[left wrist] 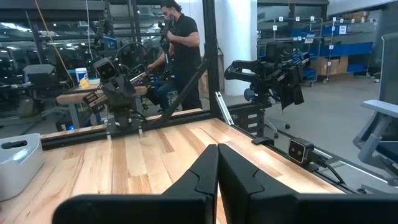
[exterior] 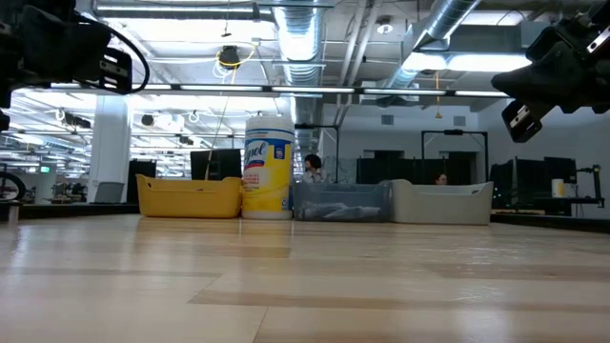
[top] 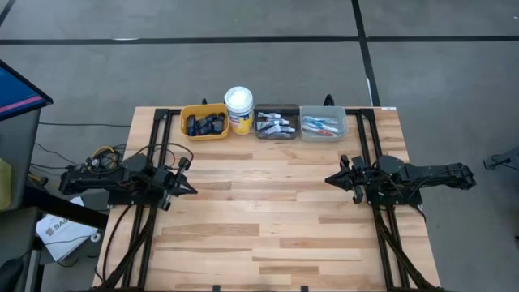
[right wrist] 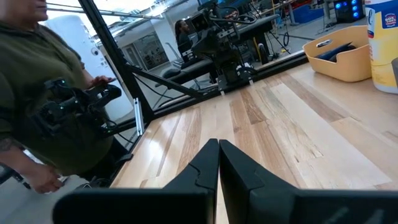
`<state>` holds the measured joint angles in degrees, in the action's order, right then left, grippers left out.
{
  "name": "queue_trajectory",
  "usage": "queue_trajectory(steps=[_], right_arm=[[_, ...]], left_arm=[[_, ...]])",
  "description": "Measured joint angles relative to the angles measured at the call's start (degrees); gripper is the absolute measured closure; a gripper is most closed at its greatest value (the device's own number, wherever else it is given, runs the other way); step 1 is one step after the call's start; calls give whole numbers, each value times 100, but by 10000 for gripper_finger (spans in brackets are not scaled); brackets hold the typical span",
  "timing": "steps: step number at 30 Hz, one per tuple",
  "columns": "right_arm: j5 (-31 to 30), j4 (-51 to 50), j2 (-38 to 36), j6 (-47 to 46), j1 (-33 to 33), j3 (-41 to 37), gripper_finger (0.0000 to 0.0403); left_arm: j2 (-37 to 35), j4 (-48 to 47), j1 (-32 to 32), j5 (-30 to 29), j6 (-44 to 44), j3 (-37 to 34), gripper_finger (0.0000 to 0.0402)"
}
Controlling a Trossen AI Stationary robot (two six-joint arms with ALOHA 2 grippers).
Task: Pick & Place Travel size toiletries
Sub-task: Return to Home Position
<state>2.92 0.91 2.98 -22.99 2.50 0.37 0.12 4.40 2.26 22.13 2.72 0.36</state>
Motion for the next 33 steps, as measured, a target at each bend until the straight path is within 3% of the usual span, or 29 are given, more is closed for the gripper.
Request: queue_trajectory(steps=[33], right_arm=[[2, 0, 2, -1, 0, -1, 398]], left_arm=[[2, 95, 0, 13, 0, -2, 400]])
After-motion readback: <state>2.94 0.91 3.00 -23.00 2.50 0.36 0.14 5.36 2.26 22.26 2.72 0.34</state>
